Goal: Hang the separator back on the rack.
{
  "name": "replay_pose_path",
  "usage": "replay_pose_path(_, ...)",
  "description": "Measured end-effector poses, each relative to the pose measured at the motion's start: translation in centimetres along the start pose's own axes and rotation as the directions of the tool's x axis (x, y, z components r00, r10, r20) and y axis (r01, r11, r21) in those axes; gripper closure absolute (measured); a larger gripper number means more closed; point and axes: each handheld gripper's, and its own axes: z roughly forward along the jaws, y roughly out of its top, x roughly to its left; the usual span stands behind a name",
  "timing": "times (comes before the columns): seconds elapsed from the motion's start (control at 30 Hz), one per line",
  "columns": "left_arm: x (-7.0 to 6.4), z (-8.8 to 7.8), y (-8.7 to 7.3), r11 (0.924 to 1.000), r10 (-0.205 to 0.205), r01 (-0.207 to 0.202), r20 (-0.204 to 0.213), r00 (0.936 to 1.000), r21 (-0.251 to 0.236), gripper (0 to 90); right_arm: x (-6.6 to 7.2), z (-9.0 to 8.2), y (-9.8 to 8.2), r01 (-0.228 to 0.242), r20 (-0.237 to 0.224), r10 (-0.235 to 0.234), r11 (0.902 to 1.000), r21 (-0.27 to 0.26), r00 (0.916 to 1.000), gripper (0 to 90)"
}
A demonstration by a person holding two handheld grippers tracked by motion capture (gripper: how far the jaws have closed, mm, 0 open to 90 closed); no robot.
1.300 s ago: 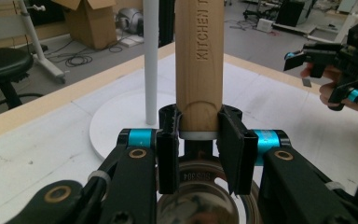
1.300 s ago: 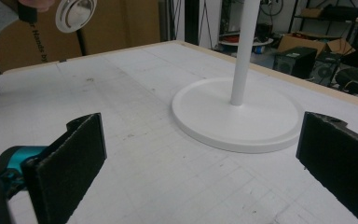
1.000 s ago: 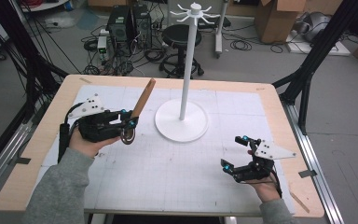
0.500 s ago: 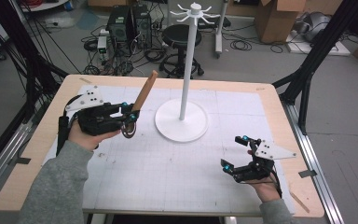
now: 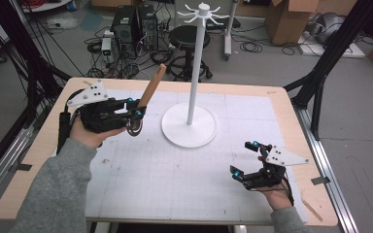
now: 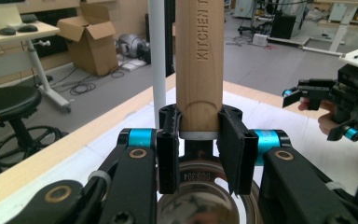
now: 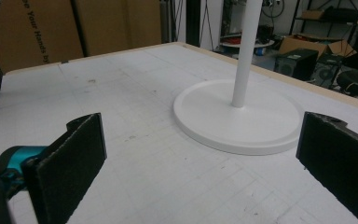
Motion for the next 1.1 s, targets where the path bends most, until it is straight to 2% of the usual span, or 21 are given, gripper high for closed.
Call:
replay_pose_path(0.23, 0.0, 0.4, 1.1, 0.9999, 0.015, -0.015, -0.015, 0.9998, 0.006, 69.6, 0.0, 0.0, 0.0, -0.001, 0.001, 0.001, 1.0000, -0.004, 1.0000, 0.6)
replay_pose_path(0.7, 0.7, 0.9, 2.1, 0.9999, -0.006, 0.006, -0.024, 0.9997, -0.011, 69.6, -0.1, -0.1, 0.0, 0.000, 0.000, 0.000, 1.0000, -0.010, 1.0000, 0.6)
replay_pose_path(1.1, 1.1, 1.2, 3.5, 0.9999, -0.002, 0.002, -0.040, 0.9992, -0.014, 69.6, -0.1, -0.3, 0.0, -0.009, -0.003, 0.009, 0.9999, -0.013, 1.0000, 0.6)
